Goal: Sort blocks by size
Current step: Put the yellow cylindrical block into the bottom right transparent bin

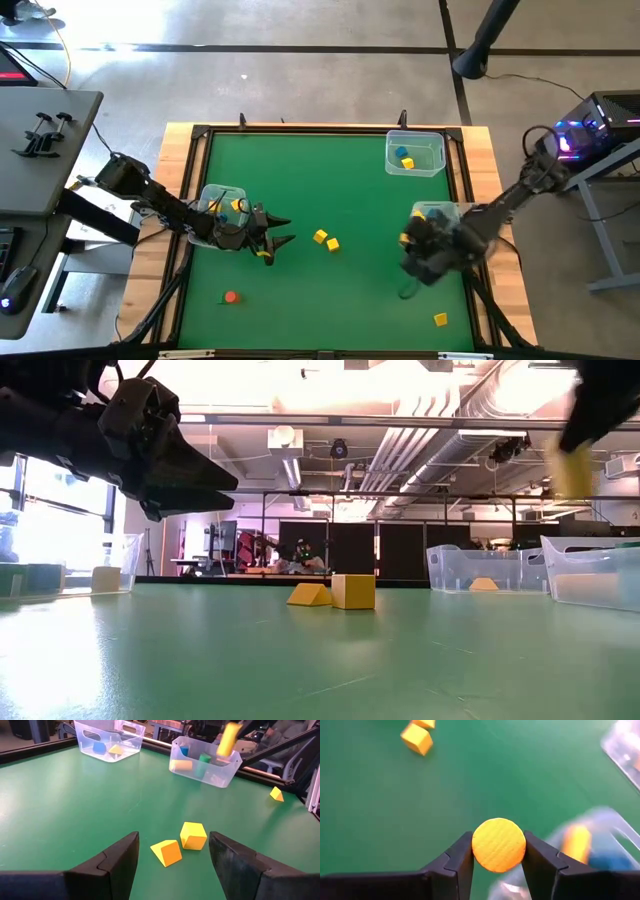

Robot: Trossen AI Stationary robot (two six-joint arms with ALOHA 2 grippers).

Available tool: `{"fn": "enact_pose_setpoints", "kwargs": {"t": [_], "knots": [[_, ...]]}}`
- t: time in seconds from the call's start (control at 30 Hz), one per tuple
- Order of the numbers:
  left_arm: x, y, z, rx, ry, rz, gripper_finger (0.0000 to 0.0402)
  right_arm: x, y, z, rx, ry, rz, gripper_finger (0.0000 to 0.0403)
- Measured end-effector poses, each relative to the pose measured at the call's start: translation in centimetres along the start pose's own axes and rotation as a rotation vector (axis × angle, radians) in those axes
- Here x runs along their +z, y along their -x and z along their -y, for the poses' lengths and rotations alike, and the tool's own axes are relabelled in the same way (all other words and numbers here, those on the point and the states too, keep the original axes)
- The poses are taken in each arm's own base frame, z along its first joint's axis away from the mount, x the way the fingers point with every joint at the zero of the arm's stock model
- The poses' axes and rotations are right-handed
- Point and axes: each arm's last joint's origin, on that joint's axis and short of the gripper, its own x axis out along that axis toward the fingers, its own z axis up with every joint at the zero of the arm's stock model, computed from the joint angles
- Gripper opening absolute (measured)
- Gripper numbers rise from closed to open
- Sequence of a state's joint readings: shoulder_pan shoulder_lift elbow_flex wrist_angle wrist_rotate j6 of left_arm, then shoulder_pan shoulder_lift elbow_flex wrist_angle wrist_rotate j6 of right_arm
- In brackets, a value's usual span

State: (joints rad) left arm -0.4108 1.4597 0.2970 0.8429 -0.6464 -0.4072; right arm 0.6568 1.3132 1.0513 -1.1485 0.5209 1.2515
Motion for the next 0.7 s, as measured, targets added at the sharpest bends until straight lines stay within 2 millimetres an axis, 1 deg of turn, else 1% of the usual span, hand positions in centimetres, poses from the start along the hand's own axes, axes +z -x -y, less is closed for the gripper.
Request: {"fn": "enact_pose_setpoints", "kwargs": {"t": [0.07, 0.13, 0.2, 0.23, 0.37, 0.57, 0.7], "knots": [[0.0, 0.0, 0.0, 0.0, 0.0, 0.0, 0.0227, -1.1, 1.8, 0.4, -0.04, -0.037, -0.02, 0.013], [0.0, 0.0, 0.0, 0.0, 0.0, 0.0, 0.0227, -2.2, 3.0, 0.9, -0.083, -0.085, -0.024, 0.013], [0.0, 0.0, 0.0, 0.0, -0.002, 0.0, 0.0227, -3.2, 3.6, 1.5, -0.135, -0.137, -0.022, 0.013], [0.0, 0.0, 0.0, 0.0, -0.008, 0.0, 0.0227, -3.8, 3.6, 1.8, -0.157, -0.16, -0.023, 0.013], [0.0, 0.0, 0.0, -0.001, -0.016, 0.001, 0.0227, -5.8, 2.6, 2.5, -0.198, -0.225, -0.008, 0.013], [0.0, 0.0, 0.0, 0.002, -0.02, 0.001, 0.0227, -8.0, -0.1, 3.7, -0.299, -0.325, -0.066, 0.013], [0.1, -0.2, -0.2, 0.011, -0.022, 0.003, 0.0227, -9.0, -2.0, 4.0, -0.253, -0.363, -0.065, 0.013]]}}
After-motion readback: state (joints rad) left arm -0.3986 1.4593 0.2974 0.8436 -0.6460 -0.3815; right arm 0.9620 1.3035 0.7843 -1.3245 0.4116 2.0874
